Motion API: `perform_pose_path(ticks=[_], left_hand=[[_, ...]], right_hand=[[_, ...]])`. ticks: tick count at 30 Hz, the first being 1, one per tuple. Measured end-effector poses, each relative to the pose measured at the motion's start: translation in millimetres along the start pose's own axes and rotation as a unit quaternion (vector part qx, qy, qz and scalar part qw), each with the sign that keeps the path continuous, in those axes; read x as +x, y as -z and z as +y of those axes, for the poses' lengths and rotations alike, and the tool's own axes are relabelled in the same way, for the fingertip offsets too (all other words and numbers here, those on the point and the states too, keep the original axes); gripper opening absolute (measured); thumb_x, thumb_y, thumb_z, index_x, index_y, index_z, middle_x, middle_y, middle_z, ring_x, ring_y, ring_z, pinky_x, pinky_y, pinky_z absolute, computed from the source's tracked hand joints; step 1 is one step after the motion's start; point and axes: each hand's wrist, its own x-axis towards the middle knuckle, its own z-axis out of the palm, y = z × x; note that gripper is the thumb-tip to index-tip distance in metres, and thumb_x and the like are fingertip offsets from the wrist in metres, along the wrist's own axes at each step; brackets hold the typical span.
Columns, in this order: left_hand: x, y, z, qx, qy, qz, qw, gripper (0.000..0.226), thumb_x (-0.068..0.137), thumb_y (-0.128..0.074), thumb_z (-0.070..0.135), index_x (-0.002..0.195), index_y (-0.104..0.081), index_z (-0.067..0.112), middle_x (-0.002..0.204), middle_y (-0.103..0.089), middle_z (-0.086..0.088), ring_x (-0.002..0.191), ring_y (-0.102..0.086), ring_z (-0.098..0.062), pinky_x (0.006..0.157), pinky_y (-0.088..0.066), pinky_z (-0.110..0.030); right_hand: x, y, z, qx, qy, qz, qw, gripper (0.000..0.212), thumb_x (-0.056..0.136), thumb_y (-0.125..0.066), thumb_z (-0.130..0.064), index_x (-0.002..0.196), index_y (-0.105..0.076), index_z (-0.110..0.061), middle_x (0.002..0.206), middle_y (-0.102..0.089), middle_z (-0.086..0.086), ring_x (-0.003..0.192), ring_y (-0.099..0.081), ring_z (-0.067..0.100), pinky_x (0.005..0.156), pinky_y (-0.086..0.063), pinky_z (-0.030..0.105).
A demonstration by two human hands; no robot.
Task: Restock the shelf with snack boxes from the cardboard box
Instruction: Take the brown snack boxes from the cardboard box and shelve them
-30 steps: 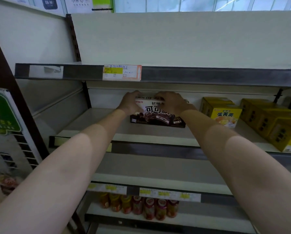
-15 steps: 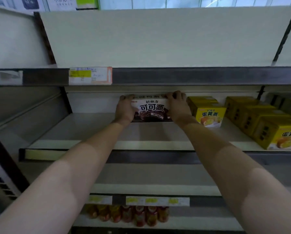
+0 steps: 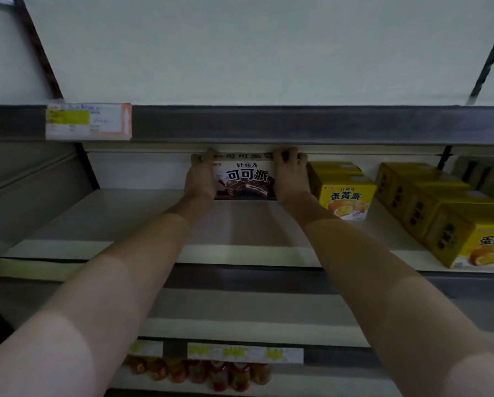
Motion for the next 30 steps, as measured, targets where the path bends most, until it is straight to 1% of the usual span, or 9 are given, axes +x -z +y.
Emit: perform_pose_path(ticks=[6,11,14,17,19,21,24,27,30], left_hand=[[-14,2,1,-0.034,0.022,0.037,0.999,0.074,0.076,-0.071,0.001,0.139,-0.036,0.018,0.120,-0.047,-0.014,0.092,-0.056,-0.029,0.080,-0.047,-0.030],[-24,17,-3,-0.102,0.051,0.063,0.992,0.062,0.087,-0.061,0.003,0.138,-0.029,0.013,0.124,-0.055,-0.016,0.104,-0.063,-0.030,0.088,-0.056,-0.045],[-33,30,5,-0.040,0.032,0.020,0.998,0.043,0.089,-0.063,0.013,0.128,-0.047,0.005,0.116,-0.062,-0.019,0.102,-0.062,-0.035,0.084,-0.055,-0.043],[-52,37,22,-0.025,-0.029,-0.079,0.996,0.007,0.089,-0.062,0.011,0.095,-0.060,0.008,0.106,-0.067,-0.017,0.100,-0.062,-0.035,0.084,-0.053,-0.039],[-67,34,37,-0.024,-0.071,-0.137,0.988,0.011,0.088,-0.059,0.006,0.082,-0.055,0.015,0.100,-0.066,-0.014,0.097,-0.061,-0.033,0.082,-0.051,-0.036],[-83,30,56,0.009,-0.128,-0.175,0.976,0.009,0.088,-0.058,0.006,0.090,-0.057,0.015,0.104,-0.064,-0.013,0.099,-0.060,-0.031,0.081,-0.047,-0.035],[-114,18,92,0.028,-0.235,-0.221,0.946,0.022,0.088,-0.058,0.009,0.109,-0.060,0.012,0.113,-0.060,-0.015,0.102,-0.058,-0.032,0.074,-0.038,-0.032],[-161,2,134,-0.017,-0.337,-0.220,0.915,0.019,0.083,-0.055,0.007,0.100,-0.063,0.010,0.101,-0.064,-0.020,0.094,-0.060,-0.038,0.068,-0.040,-0.034],[-230,-11,180,-0.027,-0.396,-0.264,0.879,0.004,0.087,-0.053,0.019,0.089,-0.055,0.016,0.093,-0.059,-0.013,0.088,-0.058,-0.032,0.070,-0.046,-0.038]], right_hand=[[-8,5,-5,0.011,-0.007,0.000,1.000,0.061,0.085,-0.061,-0.014,0.142,-0.039,-0.013,0.142,-0.039,0.022,0.130,-0.036,0.043,0.108,-0.032,0.050],[-31,17,-21,0.021,0.026,0.064,0.997,0.054,0.083,-0.064,-0.018,0.134,-0.048,-0.013,0.138,-0.044,0.020,0.127,-0.039,0.041,0.105,-0.031,0.052],[-49,28,-32,0.064,0.024,0.069,0.995,0.055,0.085,-0.060,-0.010,0.138,-0.047,-0.008,0.136,-0.044,0.024,0.128,-0.038,0.043,0.108,-0.029,0.050],[-72,39,-33,0.070,0.007,0.049,0.996,0.046,0.086,-0.057,-0.005,0.131,-0.053,-0.005,0.128,-0.052,0.024,0.121,-0.045,0.042,0.099,-0.034,0.044],[-88,49,-29,0.065,-0.035,0.044,0.996,0.038,0.085,-0.059,-0.005,0.123,-0.059,-0.006,0.120,-0.058,0.022,0.114,-0.050,0.040,0.091,-0.038,0.041],[-111,66,-16,0.071,-0.080,0.065,0.992,0.035,0.085,-0.061,-0.009,0.119,-0.064,-0.008,0.115,-0.061,0.021,0.108,-0.054,0.042,0.085,-0.042,0.042],[-164,97,13,0.076,-0.137,0.095,0.983,0.027,0.084,-0.059,-0.007,0.110,-0.065,-0.004,0.108,-0.061,0.024,0.099,-0.056,0.045,0.082,-0.047,0.046],[-238,124,42,0.059,-0.206,0.097,0.972,0.018,0.088,-0.053,-0.006,0.104,-0.061,-0.004,0.106,-0.059,0.022,0.099,-0.053,0.041,0.080,-0.043,0.044],[-321,145,72,0.037,-0.272,0.074,0.959,0.018,0.088,-0.054,-0.007,0.105,-0.060,-0.007,0.107,-0.059,0.018,0.099,-0.053,0.038,0.083,-0.046,0.044]])
